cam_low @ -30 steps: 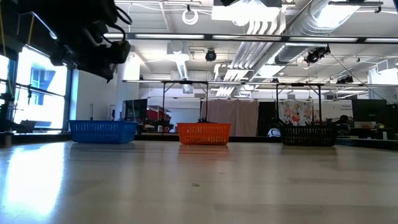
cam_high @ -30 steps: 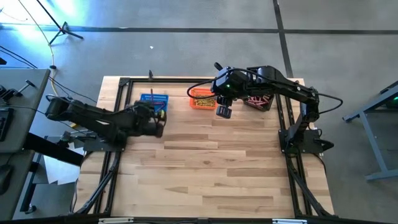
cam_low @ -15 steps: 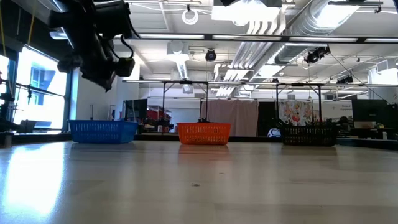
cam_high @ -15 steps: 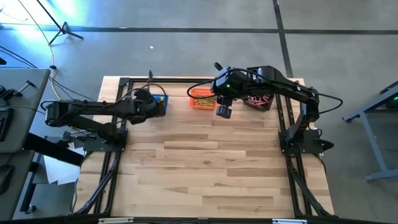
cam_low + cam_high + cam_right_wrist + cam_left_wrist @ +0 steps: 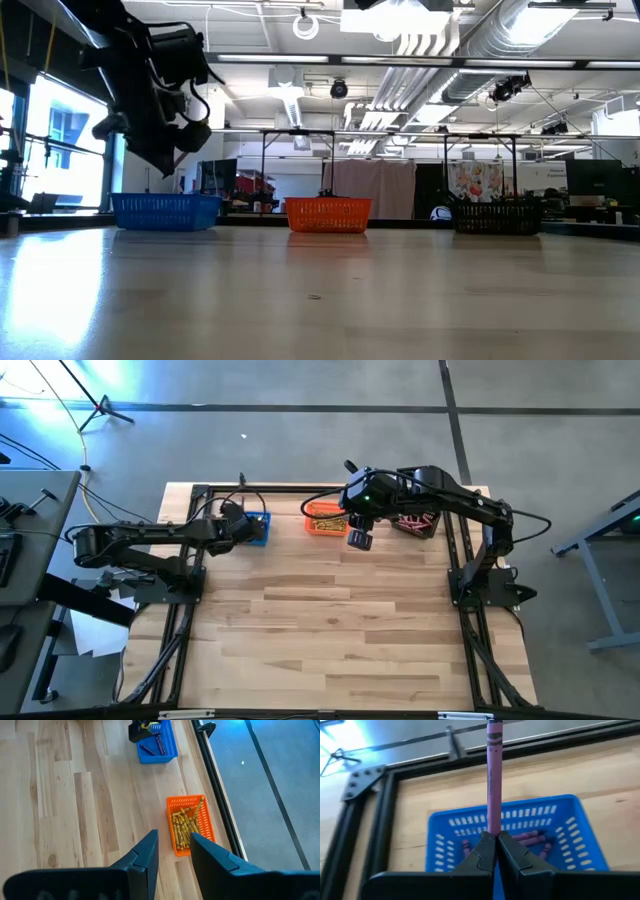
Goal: Sort crayons
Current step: Put the violet crayon into the blue bin, then return to Home Position
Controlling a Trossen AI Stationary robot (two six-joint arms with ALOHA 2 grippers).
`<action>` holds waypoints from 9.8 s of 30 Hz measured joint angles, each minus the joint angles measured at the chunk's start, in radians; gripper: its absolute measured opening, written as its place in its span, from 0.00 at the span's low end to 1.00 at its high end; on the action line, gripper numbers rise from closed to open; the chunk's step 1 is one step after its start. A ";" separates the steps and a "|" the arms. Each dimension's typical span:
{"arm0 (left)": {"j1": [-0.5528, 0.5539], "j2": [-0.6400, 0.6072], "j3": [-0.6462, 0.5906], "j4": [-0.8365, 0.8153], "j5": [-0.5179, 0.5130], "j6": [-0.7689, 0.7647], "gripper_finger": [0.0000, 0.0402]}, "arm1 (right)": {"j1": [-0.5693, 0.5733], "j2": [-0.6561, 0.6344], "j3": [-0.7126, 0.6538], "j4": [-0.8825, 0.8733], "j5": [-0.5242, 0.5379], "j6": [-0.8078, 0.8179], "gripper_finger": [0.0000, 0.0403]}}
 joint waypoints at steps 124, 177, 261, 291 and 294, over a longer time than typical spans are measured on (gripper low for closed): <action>-0.266 -1.182 -0.590 0.984 1.106 0.720 0.18 | 0.000 -0.001 0.000 0.002 -0.009 0.000 0.24; -0.194 -1.125 -0.591 0.571 0.759 0.612 0.18 | 0.000 -0.001 0.000 0.003 -0.010 0.000 0.24; 0.432 -1.144 -0.591 0.573 0.760 0.612 0.18 | -0.079 -1.284 -1.686 0.971 -0.233 0.228 0.24; 0.432 -1.143 -0.591 0.572 0.759 0.612 0.18 | -0.483 -1.783 -2.133 1.046 -0.238 0.227 0.24; 0.432 -1.143 -0.591 0.572 0.759 0.612 0.18 | -0.541 -1.784 -2.136 1.063 -0.239 0.227 0.24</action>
